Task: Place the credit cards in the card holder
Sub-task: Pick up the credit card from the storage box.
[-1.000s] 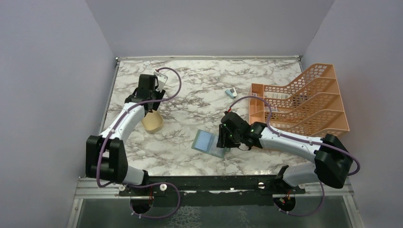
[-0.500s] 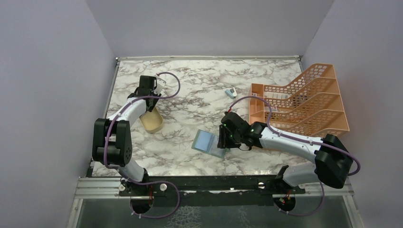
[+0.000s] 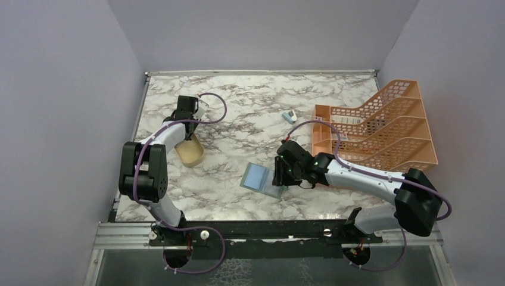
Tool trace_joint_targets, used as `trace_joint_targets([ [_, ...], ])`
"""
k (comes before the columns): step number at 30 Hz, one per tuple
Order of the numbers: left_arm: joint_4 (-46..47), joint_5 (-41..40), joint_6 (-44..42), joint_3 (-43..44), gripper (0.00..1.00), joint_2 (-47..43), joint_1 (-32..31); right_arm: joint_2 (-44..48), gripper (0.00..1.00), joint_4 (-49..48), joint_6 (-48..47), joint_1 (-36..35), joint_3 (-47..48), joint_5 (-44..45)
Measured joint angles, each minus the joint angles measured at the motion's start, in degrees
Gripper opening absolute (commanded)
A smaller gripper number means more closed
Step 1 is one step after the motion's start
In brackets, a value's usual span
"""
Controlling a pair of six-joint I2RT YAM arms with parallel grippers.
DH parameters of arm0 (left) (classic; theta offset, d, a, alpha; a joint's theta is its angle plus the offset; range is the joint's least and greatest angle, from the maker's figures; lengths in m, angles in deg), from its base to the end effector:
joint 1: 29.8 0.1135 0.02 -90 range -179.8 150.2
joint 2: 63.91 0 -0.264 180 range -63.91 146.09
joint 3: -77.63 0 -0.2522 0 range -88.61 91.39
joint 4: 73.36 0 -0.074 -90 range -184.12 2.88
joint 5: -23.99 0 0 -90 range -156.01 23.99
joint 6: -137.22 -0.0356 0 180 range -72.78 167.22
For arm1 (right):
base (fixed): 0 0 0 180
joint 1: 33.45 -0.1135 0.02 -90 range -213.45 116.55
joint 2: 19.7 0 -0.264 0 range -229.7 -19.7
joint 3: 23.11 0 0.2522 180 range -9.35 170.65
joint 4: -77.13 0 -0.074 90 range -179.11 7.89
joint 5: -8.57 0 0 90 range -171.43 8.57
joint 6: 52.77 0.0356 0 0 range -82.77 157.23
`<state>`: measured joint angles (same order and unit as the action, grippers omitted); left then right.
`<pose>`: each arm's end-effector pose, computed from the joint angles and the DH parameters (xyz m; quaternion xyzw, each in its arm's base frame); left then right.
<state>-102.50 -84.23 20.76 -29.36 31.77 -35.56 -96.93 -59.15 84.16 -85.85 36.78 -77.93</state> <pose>0.3449 -0.0236 0.1943 0.2091 0.9108 0.2052 0.2909 0.1575 0.2010 0.1999 -0.0386 0.9671 0.1712 0.1842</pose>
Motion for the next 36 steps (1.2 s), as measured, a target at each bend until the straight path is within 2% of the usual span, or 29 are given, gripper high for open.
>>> trace_joint_targets([
  [29, 0.33, -2.32, -0.33, 0.11, 0.25, -0.02, -0.74, 2.14, 0.41, -0.02, 0.87, 0.0, -0.11, 0.0],
  [36, -0.59, -2.38, -0.11, 1.07, 0.15, -0.72, -0.85, 2.34, 0.41, 0.0, 0.92, 0.0, -0.11, 0.0],
])
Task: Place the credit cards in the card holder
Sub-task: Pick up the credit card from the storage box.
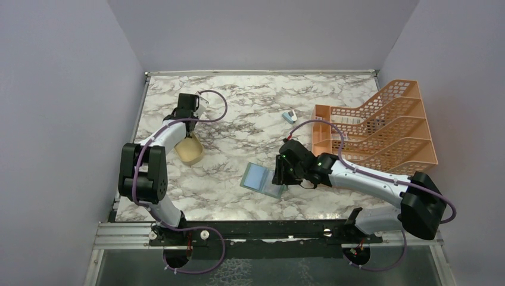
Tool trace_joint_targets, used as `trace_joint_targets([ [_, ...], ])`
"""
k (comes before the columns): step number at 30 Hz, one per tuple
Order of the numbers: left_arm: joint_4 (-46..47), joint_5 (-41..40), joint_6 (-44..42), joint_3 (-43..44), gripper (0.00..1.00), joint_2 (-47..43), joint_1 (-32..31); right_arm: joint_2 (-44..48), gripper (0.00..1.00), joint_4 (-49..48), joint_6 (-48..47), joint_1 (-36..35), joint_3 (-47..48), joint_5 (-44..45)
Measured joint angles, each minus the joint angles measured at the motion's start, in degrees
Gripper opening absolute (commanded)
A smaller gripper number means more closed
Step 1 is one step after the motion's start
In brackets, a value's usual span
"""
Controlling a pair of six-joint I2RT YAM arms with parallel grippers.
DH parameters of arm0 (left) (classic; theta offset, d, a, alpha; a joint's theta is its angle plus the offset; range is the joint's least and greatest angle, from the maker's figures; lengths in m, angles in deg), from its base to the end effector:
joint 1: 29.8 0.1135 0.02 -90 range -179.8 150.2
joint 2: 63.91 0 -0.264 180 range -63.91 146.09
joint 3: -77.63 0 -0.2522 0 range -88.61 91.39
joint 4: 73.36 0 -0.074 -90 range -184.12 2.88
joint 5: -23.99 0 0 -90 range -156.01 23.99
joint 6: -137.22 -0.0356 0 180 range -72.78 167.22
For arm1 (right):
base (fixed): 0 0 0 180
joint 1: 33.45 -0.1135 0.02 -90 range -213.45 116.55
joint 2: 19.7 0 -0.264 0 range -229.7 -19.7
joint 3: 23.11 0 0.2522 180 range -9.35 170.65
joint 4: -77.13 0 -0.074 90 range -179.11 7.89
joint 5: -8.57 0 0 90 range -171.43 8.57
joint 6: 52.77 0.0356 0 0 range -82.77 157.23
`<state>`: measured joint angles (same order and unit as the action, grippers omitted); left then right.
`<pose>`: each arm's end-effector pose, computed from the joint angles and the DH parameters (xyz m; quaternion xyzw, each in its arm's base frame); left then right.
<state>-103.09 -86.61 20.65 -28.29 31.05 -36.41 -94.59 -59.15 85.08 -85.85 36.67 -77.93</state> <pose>0.3457 -0.0275 0.2037 0.2067 0.9050 0.2233 0.2974 0.1551 0.1978 0.2089 -0.0300 0.9624 0.1872 0.1947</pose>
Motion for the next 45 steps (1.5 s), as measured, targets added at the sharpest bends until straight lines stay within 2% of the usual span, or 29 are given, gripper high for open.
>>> trace_joint_targets([
  [9, -4.48, 1.2, 2.05, 2.27, 0.0, -2.01, -0.61, 0.46, 0.41, 0.0, 0.2, 0.0, -0.02, -0.09],
  [21, -10.01, 8.79, 10.78, 4.83, 0.0, -14.6, -0.96, 1.79, 0.41, -0.11, 0.15, 0.0, -0.02, -0.2],
  [28, -11.02, 16.48, 20.92, 5.62, 0.0, -20.0, -0.96, 7.48, 0.41, -4.28, 0.5, 0.0, -1.68, -0.66],
  [36, -11.15, 38.29, 34.18, 5.53, 0.0, -22.21, -0.96, 19.28, 0.41, -14.23, 0.5, 0.0, -5.88, -2.01],
  [38, -10.4, 46.34, 37.29, 4.42, 0.0, -22.23, -0.96, 20.63, 0.41, -15.74, 0.52, 0.02, -5.77, -2.34],
  [45, -3.63, 68.57, 46.27, -7.32, 0.0, -23.06, -1.07, 19.08, 0.43, -17.62, 1.42, 0.02, -2.67, -6.36],
])
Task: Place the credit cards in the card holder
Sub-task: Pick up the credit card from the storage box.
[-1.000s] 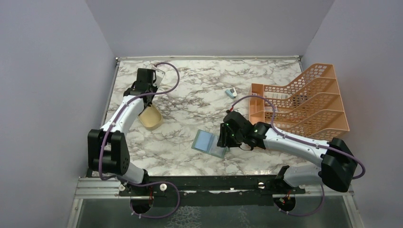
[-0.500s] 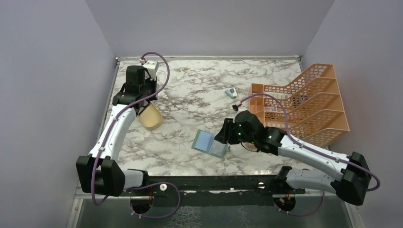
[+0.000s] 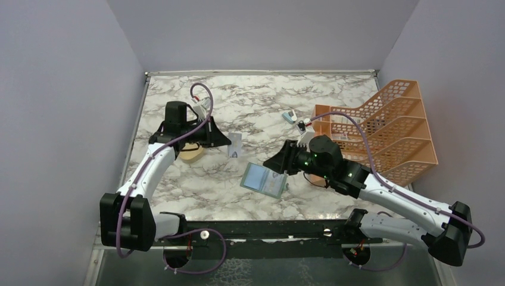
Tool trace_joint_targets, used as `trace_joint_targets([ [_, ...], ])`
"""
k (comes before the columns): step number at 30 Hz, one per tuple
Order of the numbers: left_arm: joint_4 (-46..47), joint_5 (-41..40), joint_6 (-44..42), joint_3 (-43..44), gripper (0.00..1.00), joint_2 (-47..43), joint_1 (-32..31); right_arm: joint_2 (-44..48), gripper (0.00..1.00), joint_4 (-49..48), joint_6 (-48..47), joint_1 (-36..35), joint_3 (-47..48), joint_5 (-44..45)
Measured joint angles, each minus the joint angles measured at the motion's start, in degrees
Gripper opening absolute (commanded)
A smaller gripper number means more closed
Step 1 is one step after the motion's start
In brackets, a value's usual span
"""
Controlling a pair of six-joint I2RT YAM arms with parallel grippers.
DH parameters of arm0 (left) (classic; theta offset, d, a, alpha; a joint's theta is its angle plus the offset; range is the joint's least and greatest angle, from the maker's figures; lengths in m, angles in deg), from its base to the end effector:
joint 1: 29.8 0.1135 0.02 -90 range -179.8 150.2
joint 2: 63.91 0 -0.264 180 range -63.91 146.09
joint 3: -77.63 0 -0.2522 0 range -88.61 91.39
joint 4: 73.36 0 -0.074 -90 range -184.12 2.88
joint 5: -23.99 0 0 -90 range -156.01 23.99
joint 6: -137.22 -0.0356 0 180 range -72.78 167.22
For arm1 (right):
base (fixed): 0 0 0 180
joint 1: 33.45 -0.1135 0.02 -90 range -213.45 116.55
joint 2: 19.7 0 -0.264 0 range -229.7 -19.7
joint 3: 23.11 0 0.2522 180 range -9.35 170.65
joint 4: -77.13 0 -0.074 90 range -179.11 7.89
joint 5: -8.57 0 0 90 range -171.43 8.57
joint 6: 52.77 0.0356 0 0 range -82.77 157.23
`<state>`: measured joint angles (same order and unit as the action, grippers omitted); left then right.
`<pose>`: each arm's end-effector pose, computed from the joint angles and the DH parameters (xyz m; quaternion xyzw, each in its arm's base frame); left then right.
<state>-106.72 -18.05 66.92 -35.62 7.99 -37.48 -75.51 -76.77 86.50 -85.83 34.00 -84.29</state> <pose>0.2598 -0.0617 0.2809 0.0894 0.8370 -0.4496 0.2990 0.1349 0.1779 0.2916 -0.0363 0.8415 0.4308 0.3239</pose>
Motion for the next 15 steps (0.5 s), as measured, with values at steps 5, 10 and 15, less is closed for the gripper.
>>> trace_joint_targets([
  [5, 8.52, 8.59, 6.69, -7.43, 0.0, -3.37, -2.4, -0.33, 0.49, -2.29, 1.22, 0.0, 0.0, -1.79],
  [10, 15.39, 14.29, 10.38, -10.43, 0.0, -5.29, -7.98, -1.97, 0.51, -2.95, 0.74, 0.0, 0.57, -1.97],
  [15, 18.91, 17.42, 12.0, -11.37, 0.0, -5.62, -11.47, -2.69, 0.51, -2.93, -0.11, 0.0, 0.85, -2.32],
])
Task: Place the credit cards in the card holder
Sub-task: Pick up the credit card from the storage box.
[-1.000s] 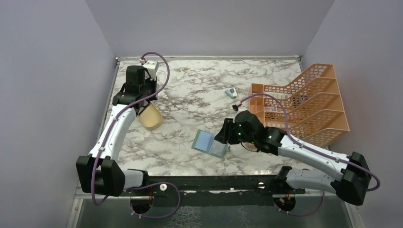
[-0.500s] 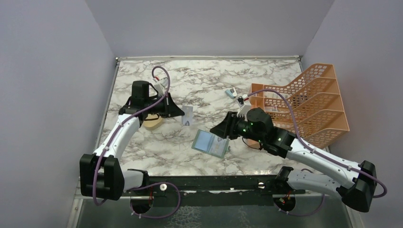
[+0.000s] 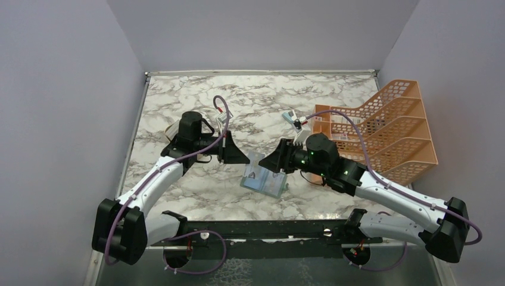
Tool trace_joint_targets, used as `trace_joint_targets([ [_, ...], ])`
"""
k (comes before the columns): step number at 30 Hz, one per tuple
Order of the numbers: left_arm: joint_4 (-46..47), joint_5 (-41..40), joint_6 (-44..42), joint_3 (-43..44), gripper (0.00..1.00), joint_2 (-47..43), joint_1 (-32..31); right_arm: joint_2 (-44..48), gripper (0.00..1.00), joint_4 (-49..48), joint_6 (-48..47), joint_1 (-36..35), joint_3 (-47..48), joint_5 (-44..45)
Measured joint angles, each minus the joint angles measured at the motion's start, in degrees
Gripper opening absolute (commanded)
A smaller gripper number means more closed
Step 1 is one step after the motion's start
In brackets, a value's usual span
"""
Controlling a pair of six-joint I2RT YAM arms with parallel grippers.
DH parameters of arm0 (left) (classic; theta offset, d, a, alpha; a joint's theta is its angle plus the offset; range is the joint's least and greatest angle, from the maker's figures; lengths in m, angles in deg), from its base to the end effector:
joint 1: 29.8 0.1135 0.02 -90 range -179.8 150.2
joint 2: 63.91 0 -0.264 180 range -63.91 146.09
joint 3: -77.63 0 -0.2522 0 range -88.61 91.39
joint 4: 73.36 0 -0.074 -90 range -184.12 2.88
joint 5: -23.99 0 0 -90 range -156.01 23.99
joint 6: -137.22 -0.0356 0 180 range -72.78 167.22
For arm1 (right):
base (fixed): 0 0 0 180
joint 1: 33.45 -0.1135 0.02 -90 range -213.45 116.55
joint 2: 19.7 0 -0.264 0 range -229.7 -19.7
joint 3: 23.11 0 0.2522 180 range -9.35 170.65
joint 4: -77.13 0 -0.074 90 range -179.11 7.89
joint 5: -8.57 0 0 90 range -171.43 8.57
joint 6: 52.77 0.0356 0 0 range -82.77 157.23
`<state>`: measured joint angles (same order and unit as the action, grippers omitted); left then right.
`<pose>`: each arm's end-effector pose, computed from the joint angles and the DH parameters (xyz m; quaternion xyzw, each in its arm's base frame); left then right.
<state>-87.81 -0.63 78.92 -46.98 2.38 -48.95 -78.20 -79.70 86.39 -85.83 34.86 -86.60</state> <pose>0.2178 -0.1099 0.2695 0.2093 0.7385 -0.6054 0.2105 0.1406 0.1877 0.2923 -0.0482 0.8354 0.4470 0.3162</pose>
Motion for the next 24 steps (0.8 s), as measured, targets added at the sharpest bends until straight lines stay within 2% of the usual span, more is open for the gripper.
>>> trace_joint_targets([
  [19, 6.16, 3.74, 3.8, -3.3, 0.0, -2.54, -3.32, 2.38, 0.38, -1.99, -1.16, 0.0, -2.01, -0.83],
  [24, 7.13, 3.89, 4.09, -3.65, 0.0, -2.99, -3.48, 2.32, 0.12, -3.65, -1.64, 0.0, -2.86, -1.36],
])
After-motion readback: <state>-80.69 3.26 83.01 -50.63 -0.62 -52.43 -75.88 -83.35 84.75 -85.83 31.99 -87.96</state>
